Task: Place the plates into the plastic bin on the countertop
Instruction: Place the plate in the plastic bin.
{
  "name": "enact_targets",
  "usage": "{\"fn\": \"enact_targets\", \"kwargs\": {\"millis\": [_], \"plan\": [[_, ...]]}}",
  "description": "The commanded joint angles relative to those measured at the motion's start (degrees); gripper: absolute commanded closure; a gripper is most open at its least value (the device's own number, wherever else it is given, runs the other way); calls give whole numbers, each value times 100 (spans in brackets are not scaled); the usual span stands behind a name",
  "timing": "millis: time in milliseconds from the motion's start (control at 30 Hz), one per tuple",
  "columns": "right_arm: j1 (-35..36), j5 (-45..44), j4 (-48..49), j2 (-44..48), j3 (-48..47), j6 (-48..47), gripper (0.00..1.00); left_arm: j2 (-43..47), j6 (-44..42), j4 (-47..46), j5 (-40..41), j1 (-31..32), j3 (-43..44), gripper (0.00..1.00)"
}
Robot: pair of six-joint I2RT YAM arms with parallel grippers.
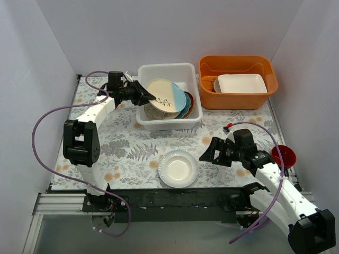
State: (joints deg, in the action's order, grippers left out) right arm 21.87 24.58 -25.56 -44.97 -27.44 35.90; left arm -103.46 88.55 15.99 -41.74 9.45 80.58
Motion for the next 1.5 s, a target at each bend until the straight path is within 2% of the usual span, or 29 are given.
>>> {"fn": "enact_targets", "kwargs": {"millis": [0,233,400,433,500,533,633,733,767,867,1100,1200,1467], "plan": [[19,29,86,76,20,31,6,142,57,-615,-572,-31,81,100],[19,56,104,6,28,5,6,54,-268,-439,-590,-40,-103,100],[19,56,104,41,81,40,6,-78,-751,79,-494,-23,46,84],[19,56,104,50,107,49,6,-95,-865,210,-485,-31,63,75],[19,47,104,102,134,57,6,-122,-945,308,-415,-14,116,65],[19,38,95,120,142,49,6,-130,-1041,404,-388,-14,134,56],[11,21,86,129,151,49,6,-131,-1112,502,-361,-14,160,38],[19,38,95,120,143,57,6,-157,-1182,721,-257,-22,327,25],[19,38,95,120,143,49,6,-166,-1235,817,-204,-22,388,16],[19,47,104,111,169,40,6,-139,-1366,1195,42,-14,669,2],[19,108,192,59,230,57,6,-727,-2235,3591,508,-14,2294,2],[19,126,201,50,257,66,6,-948,-2439,4191,833,-14,2787,2],[19,109,218,76,283,57,6,-922,-2694,4378,1035,4,2490,2]]}}
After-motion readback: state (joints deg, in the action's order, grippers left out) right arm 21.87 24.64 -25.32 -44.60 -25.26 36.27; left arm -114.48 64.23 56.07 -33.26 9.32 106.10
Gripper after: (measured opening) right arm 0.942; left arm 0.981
